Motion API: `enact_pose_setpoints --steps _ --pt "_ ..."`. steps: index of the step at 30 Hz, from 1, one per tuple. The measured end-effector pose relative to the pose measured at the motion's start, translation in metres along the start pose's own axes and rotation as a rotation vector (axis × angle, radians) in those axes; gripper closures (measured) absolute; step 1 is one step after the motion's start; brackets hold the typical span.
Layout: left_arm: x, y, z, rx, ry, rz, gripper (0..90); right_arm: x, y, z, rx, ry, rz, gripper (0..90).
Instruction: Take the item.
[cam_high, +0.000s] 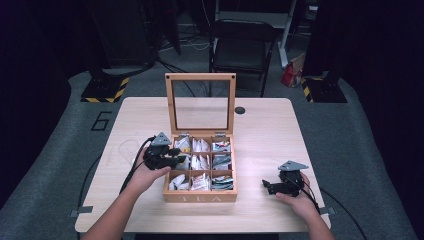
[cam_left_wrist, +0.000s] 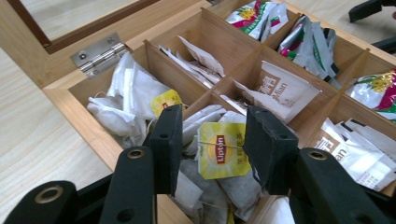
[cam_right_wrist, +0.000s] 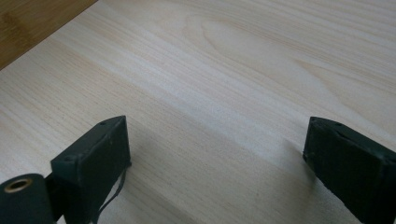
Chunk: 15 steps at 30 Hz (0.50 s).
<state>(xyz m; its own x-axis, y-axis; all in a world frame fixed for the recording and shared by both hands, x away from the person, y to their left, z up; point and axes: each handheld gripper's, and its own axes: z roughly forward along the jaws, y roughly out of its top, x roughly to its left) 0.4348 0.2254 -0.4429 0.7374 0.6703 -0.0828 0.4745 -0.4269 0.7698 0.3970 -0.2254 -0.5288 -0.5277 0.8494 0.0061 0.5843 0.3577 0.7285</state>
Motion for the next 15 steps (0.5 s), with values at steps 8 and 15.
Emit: enact_pose_setpoints --steps 8,15 --pt "-0.0017 -0.0004 0.0002 -0.001 -0.007 -0.004 60.0 0.0001 0.0 0.0002 -0.001 -0.002 0.0 6.6" --pt "-0.0014 0.0001 0.0007 0.007 -0.009 0.012 61.7 0.0001 -0.0001 0.0002 -0.003 -0.001 0.001 6.6"
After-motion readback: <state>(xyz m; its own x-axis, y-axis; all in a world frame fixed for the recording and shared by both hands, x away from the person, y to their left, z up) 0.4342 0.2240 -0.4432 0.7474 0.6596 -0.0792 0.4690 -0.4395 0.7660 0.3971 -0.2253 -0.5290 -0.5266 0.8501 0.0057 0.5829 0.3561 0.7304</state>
